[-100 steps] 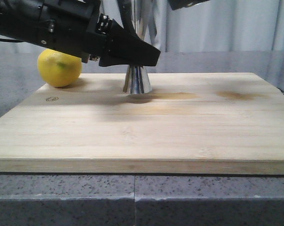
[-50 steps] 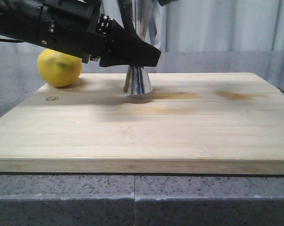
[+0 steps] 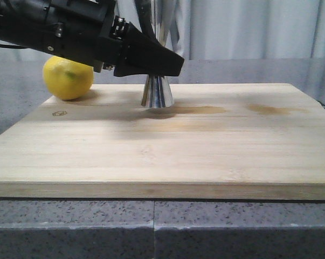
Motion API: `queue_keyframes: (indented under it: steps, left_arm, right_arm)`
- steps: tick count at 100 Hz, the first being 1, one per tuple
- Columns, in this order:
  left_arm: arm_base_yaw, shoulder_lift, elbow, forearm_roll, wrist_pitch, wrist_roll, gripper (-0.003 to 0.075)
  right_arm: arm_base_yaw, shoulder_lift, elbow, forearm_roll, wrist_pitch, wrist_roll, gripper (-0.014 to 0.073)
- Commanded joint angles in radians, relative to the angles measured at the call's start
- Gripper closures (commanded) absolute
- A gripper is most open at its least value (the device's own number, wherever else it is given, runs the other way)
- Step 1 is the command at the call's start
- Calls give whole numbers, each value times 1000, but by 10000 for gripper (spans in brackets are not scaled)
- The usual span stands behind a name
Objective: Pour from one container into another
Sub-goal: 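Tilt the beaker over the jigger cup, pouring liquid in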
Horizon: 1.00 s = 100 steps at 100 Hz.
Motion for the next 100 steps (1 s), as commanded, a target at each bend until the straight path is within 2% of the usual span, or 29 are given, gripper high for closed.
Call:
queue_keyframes:
  steps: [1,100]
  left_arm:
    - [4,-52,-29,-65,58,-5,627]
    - [4,-52,-66,-35,65,-20,627]
  right_arm:
    - [1,-13,-48,-24,-27,-29,314]
    - [15,14,-57,-49,23,-174,314]
